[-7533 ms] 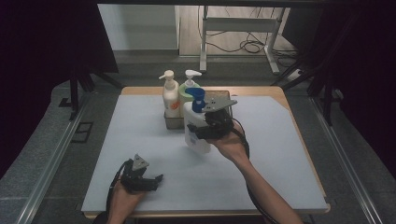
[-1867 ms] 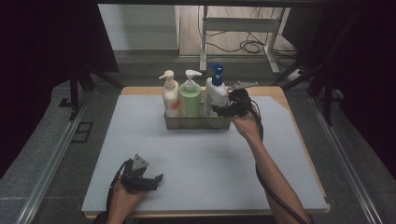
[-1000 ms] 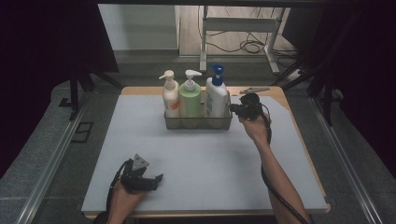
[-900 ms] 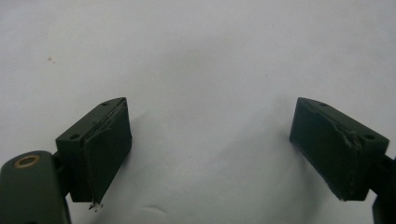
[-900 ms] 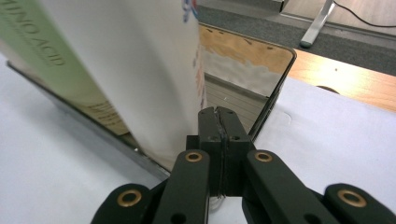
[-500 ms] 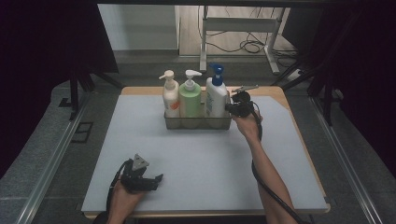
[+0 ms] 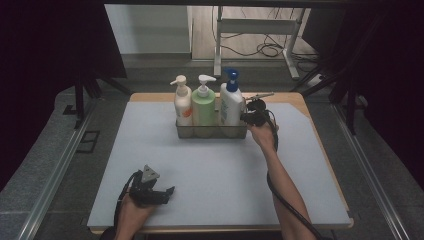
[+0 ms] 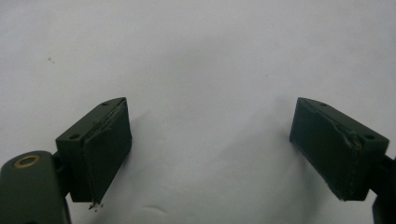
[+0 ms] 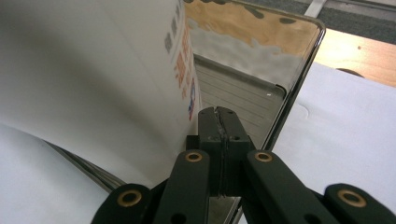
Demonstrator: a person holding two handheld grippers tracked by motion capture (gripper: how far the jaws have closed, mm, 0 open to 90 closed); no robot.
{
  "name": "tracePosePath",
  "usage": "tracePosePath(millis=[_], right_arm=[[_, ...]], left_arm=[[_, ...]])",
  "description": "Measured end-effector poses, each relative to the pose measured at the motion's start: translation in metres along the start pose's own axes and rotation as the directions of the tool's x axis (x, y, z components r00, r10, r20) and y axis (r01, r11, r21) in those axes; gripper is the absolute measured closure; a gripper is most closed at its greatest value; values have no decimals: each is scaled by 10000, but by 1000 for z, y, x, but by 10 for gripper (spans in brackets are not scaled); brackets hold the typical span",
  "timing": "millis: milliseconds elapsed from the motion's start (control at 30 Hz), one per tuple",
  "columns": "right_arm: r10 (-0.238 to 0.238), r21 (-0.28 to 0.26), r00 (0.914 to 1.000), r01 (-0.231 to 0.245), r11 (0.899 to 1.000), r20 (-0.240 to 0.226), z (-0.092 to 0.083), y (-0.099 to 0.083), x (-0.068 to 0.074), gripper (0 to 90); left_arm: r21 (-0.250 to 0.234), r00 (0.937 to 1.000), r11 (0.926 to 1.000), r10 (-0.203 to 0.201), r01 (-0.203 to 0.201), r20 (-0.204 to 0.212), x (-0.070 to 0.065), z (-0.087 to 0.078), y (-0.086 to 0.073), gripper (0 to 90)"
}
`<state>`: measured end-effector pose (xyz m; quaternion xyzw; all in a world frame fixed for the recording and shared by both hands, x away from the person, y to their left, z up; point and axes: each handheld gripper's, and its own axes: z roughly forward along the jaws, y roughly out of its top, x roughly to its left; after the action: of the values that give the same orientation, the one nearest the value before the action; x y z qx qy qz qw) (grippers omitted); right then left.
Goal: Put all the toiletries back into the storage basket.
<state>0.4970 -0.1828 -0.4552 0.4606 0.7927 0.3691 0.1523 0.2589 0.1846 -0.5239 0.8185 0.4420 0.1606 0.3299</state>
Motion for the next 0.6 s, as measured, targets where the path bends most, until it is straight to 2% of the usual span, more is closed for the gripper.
tracePosePath(millis=[267, 533, 600], right_arm=[[-20, 80, 10000, 20, 10000, -69, 3, -1, 1, 893], [-233, 242, 9996, 236, 9994, -140, 9, 0, 8, 882], [-144, 229, 9997, 148, 9996, -188, 9, 0, 8, 877]], left_arm=[[-17, 10000, 10000, -14, 14, 3, 0, 0, 0, 126], [-16, 10000, 10000, -2, 2, -7, 0, 0, 0, 125], [-18, 10000, 10000, -9, 9, -4, 0, 0, 0, 126]])
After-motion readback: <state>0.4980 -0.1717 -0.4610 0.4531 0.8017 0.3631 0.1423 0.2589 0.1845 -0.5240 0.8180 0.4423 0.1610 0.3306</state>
